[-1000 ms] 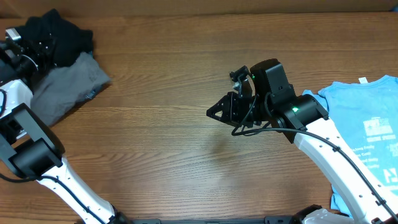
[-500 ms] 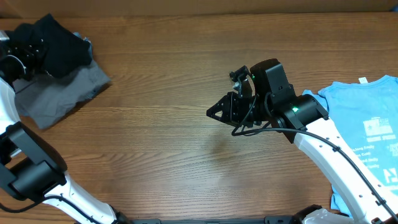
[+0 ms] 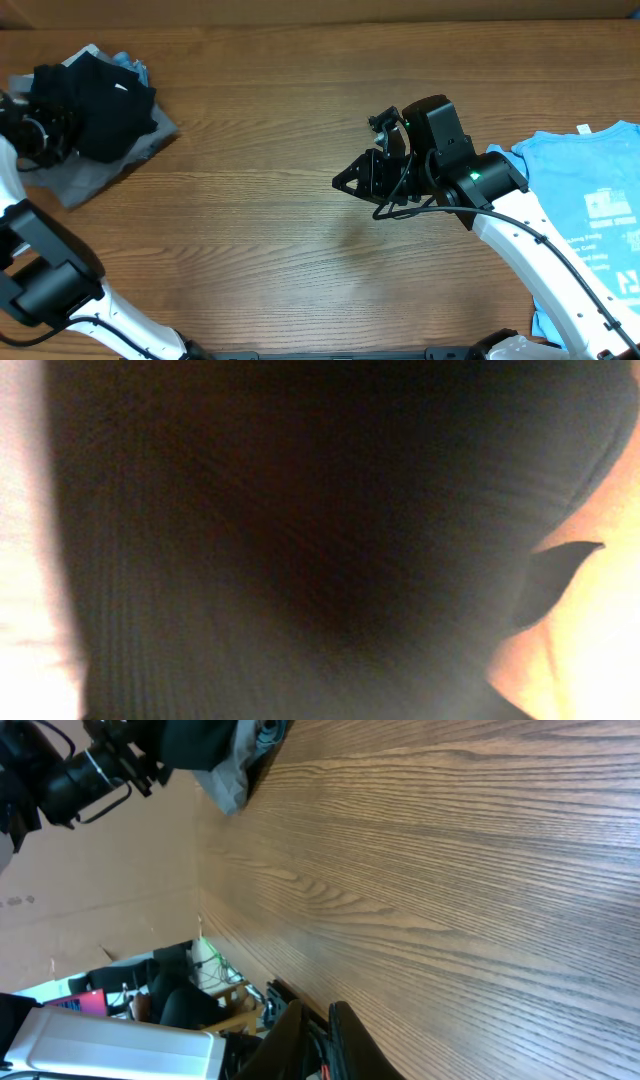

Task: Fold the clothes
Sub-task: 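Lower the black bundle onto the grey garment and release with left gripper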

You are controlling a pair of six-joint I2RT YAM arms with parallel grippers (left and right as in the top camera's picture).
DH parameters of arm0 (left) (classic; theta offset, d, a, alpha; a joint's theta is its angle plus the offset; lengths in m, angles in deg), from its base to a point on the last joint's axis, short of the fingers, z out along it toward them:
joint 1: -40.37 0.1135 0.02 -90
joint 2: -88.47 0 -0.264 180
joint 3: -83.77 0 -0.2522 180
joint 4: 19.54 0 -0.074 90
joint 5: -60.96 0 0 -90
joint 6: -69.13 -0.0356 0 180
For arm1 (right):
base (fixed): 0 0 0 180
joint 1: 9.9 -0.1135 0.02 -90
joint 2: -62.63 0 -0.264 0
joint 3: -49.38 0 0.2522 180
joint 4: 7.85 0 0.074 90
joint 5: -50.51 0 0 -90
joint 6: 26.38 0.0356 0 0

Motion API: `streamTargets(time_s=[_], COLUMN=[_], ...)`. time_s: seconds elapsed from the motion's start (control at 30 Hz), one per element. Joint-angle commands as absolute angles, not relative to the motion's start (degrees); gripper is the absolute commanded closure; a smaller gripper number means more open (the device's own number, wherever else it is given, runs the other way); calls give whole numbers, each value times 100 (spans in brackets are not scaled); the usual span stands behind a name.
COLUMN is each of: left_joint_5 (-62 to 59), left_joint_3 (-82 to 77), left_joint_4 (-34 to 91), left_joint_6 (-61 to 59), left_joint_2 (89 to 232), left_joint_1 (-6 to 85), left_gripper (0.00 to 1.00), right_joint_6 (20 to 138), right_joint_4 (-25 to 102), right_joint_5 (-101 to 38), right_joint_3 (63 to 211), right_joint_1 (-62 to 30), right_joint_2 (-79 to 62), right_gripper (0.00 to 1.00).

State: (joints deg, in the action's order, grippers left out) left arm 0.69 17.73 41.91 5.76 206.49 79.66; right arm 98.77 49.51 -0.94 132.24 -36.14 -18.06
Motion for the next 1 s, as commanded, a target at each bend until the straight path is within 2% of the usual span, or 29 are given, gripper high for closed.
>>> streamTargets(time_s=[0.0, 0.03, 0.07, 0.2, 0.37, 0.43, 0.47, 0.5, 0.53, 0.57, 0.73, 0.87, 0.97], left_joint_5=[294, 480, 605, 675, 675, 679, 679, 675, 627, 493, -1179, -1642, -1970], left_joint_3=[1874, 1874, 1874, 1874, 1874, 1874, 1874, 1874, 1874, 1874, 1782, 1775, 1775], left_joint_4=[4206, 4241, 4289, 4490, 4518, 4470, 4451, 4433, 4431, 4435, 4260, 3769, 3786], left_joint_6=[93, -27, -115, -322, -512, -790, -930, -1166, -1437, -1695, -1942, -1815, -1144], left_joint_2=[20454, 20430, 20404, 20105, 19506, 19276, 19215, 19152, 19132, 19130, 19462, 20089, 20572], left_joint_1=[8307, 8377, 8447, 8764, 9035, 8998, 8939, 8834, 8716, 8582, 7868, 7548, 7531], left_gripper=[17, 8, 6, 0, 0, 7, 18, 48, 66, 80, 96, 96, 96], right_joint_6=[9761, 9757, 9737, 9652, 9632, 9632, 9632, 9632, 9632, 9632, 9635, 9635, 9637], right_joint_4=[4979, 4983, 4981, 4999, 4996, 4992, 4979, 4970, 4957, 4953, 4953, 4951, 4957], right_joint_5=[-83, -83, -83, -64, -77, -92, -92, -94, -107, -112, -151, -151, -149], right_joint_3=[13259, 13259, 13259, 13259, 13259, 13259, 13259, 13259, 13259, 13259, 13259, 13259, 13259], right_joint_1=[-3621, -3621, -3621, -3621, -3621, -3621, -3621, -3621, -3621, -3621, -3621, -3621, -3621], right_joint_2=[-1808, -1808, -1808, -1808, -1808, -1808, -1808, -1808, -1808, -1808, -1808, -1808, -1808], right_gripper=[88, 88, 88, 88, 88, 88, 88, 88, 88, 88, 88, 88, 88])
